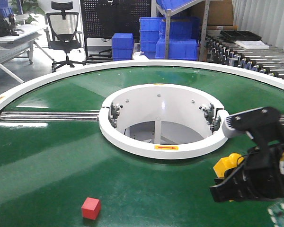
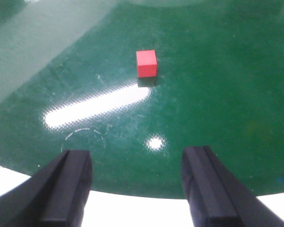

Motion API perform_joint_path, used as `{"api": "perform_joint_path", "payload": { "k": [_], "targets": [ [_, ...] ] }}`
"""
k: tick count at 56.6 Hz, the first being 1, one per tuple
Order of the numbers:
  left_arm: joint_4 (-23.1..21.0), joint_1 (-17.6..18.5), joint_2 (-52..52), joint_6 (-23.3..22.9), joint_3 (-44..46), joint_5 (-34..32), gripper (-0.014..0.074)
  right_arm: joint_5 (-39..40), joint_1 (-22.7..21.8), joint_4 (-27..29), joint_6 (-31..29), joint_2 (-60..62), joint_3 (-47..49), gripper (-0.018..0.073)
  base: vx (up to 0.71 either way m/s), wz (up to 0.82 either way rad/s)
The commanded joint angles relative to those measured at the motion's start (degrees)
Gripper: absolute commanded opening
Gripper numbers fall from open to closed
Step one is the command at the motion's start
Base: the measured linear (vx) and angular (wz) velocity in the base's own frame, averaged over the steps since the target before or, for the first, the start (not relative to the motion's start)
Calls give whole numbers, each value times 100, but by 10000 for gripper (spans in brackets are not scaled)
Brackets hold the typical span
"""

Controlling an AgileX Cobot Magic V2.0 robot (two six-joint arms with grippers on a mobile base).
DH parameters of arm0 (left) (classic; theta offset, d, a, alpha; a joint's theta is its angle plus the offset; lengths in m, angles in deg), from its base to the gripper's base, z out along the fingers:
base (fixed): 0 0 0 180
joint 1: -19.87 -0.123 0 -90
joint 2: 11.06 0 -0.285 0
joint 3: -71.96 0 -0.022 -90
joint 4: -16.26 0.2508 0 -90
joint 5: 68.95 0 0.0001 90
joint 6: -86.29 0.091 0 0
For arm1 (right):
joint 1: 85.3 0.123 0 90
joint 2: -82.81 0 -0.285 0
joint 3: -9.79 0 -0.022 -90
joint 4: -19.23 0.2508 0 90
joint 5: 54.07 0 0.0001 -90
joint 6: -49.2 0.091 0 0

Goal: Pick red and yellow blocks into blue bin
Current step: 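Lift the yellow brick with the right gripper, then lower the left gripper onto the red cube and close it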

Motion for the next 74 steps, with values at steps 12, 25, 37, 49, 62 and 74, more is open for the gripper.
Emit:
{"api": "perform_joint_path", "payload": {
  "k": [12,25,37,49,62,74],
  "targets": [
    [-36,42,-54,-10,184,-480,513,719,647,-90,-110,1689,-1100,210,0,0],
    [-47,42,-254,-10,184,-641,513,565,621,-128,-110,2586,-2056,210,0,0],
    [-169,60,-1115,-10,225,-693,606,443,621,-128,-110,2911,-2373,210,0,0],
    [-438,138,-2387,197,702,-705,668,276,621,-128,-110,2920,-2366,210,0,0],
    [-527,500,-4000,634,1758,-863,663,270,621,-128,-110,2920,-2366,210,0,0],
    [-280,500,-5423,620,2962,-592,661,265,621,-128,-110,2920,-2366,210,0,0]
  ]
}}
